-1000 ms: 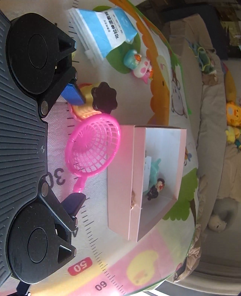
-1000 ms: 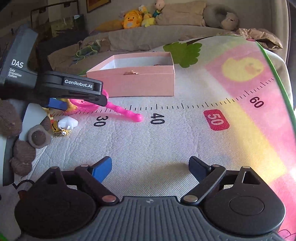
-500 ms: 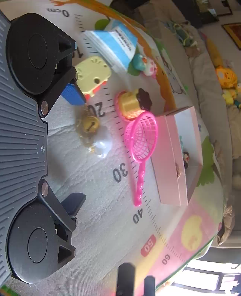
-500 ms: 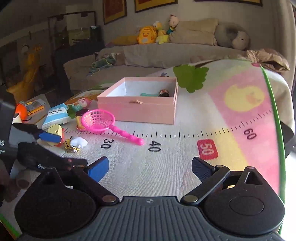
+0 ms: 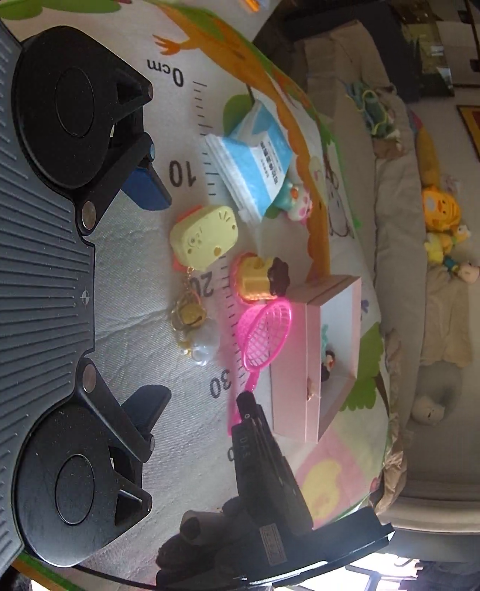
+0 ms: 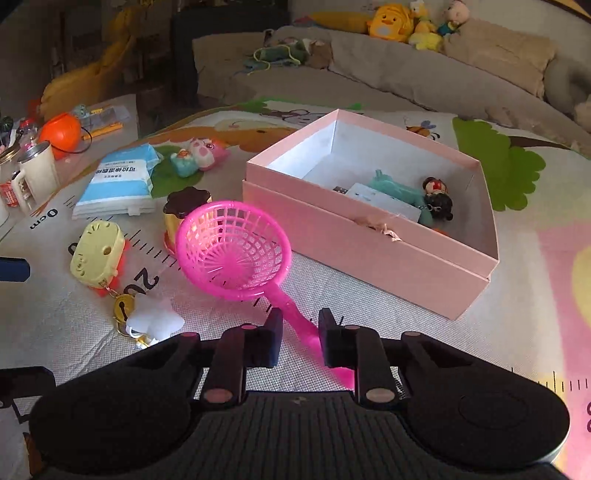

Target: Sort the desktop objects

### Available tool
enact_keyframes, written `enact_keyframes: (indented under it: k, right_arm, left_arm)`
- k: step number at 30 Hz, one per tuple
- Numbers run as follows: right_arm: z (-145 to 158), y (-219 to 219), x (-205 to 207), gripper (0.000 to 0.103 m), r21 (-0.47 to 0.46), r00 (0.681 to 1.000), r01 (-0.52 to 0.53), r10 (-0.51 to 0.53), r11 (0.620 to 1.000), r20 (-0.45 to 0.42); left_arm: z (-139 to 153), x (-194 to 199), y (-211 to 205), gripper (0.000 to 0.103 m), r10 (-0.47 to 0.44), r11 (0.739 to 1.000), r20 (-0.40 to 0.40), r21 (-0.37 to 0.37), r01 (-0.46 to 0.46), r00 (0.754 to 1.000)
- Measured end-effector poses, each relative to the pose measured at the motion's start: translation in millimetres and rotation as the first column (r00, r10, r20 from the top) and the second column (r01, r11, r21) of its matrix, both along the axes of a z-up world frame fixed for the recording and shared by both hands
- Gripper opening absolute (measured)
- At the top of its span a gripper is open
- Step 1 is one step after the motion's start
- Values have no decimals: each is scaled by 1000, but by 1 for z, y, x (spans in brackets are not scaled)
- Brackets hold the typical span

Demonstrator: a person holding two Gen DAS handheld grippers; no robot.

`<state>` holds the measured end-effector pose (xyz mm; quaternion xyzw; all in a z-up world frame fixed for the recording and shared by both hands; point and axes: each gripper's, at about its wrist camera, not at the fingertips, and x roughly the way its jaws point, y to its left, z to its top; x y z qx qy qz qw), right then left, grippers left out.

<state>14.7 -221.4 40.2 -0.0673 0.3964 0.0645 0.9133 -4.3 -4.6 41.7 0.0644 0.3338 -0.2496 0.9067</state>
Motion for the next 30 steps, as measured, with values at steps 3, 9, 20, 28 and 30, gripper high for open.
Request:
enact_keyframes:
  k: [3,9,20,28,30]
  right_arm:
    - [5,-14,-30,6,18,998,51,-50,999,-37]
    - [9,-27,-113,6,35,998,33,-31,999,-55]
    - [27,-47,-123,43,75,986,127,-134,989,103]
    - [30,-84,-124,54,110,962,221,-235,969,140]
    - [30,-94,-122,56,121,955,246,-262,962,138]
  left_arm:
    - [-2,2,-6,103,-22,1000,8,-2,22,1000]
    - [-18,20,-50,103,-98,993,60,73,94,993]
    - [-15,114,-68,103,138,988,-130,-45,-145,982]
    - [-27,93,-105,103,-27,992,-56,120,33,998]
    - [-30,82,-114,103,-77,989,-41,121,81,996]
